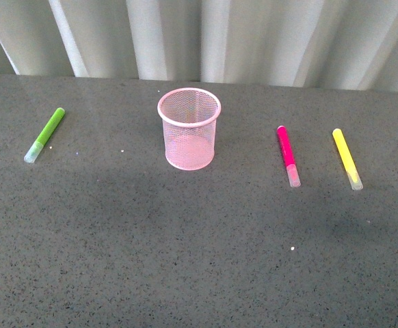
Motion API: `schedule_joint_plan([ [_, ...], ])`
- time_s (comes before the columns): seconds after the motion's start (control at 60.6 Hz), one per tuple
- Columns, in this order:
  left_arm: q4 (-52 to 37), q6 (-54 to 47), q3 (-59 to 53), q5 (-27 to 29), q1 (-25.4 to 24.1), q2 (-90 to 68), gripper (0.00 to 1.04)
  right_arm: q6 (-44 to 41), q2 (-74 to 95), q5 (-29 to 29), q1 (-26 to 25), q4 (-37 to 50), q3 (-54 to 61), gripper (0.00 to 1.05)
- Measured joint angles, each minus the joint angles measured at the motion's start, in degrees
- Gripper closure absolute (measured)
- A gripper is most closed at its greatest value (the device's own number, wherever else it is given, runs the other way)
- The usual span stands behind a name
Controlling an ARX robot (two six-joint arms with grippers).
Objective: Insert purple and pink pens into pink cup
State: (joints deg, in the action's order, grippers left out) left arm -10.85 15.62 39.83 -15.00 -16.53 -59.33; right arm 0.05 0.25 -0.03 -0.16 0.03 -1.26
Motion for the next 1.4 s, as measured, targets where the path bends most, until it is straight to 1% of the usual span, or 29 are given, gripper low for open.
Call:
schedule_joint_plan([
  [0.066,-0.1,0.9,-0.1,-0.3,0.5,-0.7,0.92,0.0,0.0,0.0,0.0,0.0,0.0,0.07],
  [0.165,-1.5,2.9,0.0,-2.1,2.9,-3.4,0.92,0.0,0.0,0.0,0.0,0.0,0.0,0.07],
  [0.346,-4.9,7.8,2.8,-1.8,10.1,-12.1,0.92,0.0,0.0,0.0,0.0,0.0,0.0,0.07],
  [0.412,-7.3,9.0,3.8,0.1,12.9,-15.1,0.92,0.0,0.0,0.0,0.0,0.0,0.0,0.07],
  [0.561,-13.9,12.7,4.8,2.0,18.7,-20.4,0.92,0.0,0.0,0.0,0.0,0.0,0.0,0.07],
  [0.693,-21.4,16.0,5.5,3.1,22.3,-25.8,0.92,0.0,0.0,0.0,0.0,0.0,0.0,0.07],
  [0.726,-23.6,16.9,5.5,4.7,23.8,-27.5,0.92,0.0,0.0,0.0,0.0,0.0,0.0,0.07],
  [0.924,-35.2,22.2,5.8,9.5,29.9,-36.6,0.92,0.0,0.0,0.0,0.0,0.0,0.0,0.07],
  [1.121,-45.6,24.0,7.6,14.0,34.3,-45.5,0.92,0.0,0.0,0.0,0.0,0.0,0.0,0.07],
  [1.286,-54.8,23.7,9.6,15.6,35.5,-52.9,0.92,0.0,0.0,0.0,0.0,0.0,0.0,0.07],
  [1.402,-59.4,23.2,11.1,16.3,35.5,-57.8,0.92,0.0,0.0,0.0,0.0,0.0,0.0,0.07],
])
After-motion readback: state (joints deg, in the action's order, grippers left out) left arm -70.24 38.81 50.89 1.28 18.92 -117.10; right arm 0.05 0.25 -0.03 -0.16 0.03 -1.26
